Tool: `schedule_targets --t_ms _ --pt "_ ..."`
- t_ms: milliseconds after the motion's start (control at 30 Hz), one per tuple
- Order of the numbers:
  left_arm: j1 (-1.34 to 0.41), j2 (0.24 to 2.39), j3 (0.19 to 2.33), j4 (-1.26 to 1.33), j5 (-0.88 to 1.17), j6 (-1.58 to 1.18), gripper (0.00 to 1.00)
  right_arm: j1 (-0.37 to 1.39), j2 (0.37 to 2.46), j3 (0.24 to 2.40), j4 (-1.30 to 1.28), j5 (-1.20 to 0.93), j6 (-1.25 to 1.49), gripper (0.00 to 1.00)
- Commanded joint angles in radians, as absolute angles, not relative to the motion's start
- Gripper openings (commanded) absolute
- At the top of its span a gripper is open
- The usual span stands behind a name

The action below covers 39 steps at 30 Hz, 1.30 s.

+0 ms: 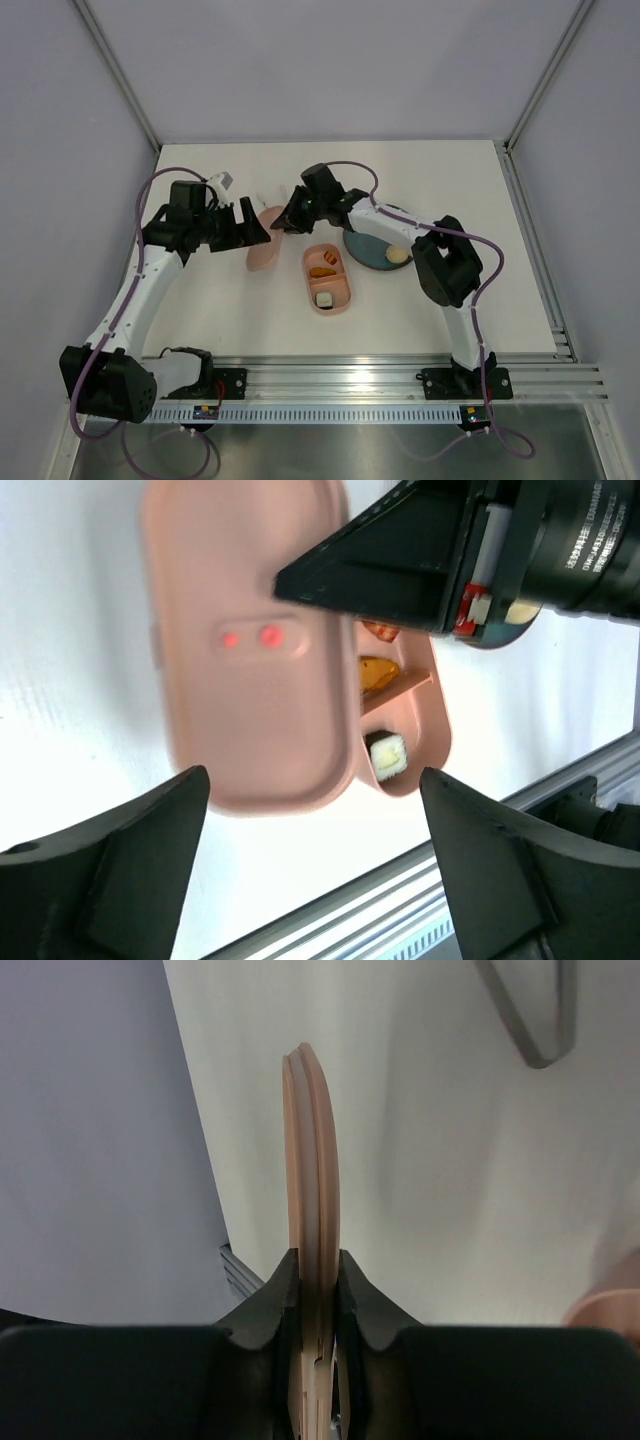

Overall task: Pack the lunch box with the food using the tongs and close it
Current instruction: Pick up the box lid from the center of the board, then close the box lid on the packing box.

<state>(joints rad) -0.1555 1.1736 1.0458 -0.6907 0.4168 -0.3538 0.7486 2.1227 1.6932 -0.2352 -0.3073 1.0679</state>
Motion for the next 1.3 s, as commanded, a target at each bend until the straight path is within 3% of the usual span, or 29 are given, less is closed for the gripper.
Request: schedule_targets --t_ms 0,133,367,567,800,933,1267 --pt "-0.158 1.109 1.109 -0.756 0.381 -0.288 0.92 0.68 1.967 1.611 -0.121 -0.377 0.964 0.0" --pt "-0.121 1.075 1.097 -0.704 0.36 -0.366 0.92 0.632 1.855 1.485 -0.052 -0.495 0.841 0.0" --pt "-0.069 1.069 0.964 -0.408 0.639 -0.554 0.89 0.577 1.625 1.212 0.152 -0.696 0.805 0.0" --pt "-0.067 1.12 0.844 -0.076 0.894 -0.728 0.9 0.575 1.557 1.138 0.261 -0.784 0.825 0.0" --pt "-0.069 1.117 0.776 0.127 0.995 -0.824 0.9 0.577 1.565 1.126 0.342 -0.836 0.862 0.0" --pt "-0.072 1.112 0.746 0.196 1.009 -0.873 0.84 0.577 1.578 1.124 0.367 -0.842 0.884 0.0" --pt "-0.075 1.101 0.718 0.307 1.038 -0.945 0.6 0.577 1.608 1.118 0.402 -0.839 0.917 0.0"
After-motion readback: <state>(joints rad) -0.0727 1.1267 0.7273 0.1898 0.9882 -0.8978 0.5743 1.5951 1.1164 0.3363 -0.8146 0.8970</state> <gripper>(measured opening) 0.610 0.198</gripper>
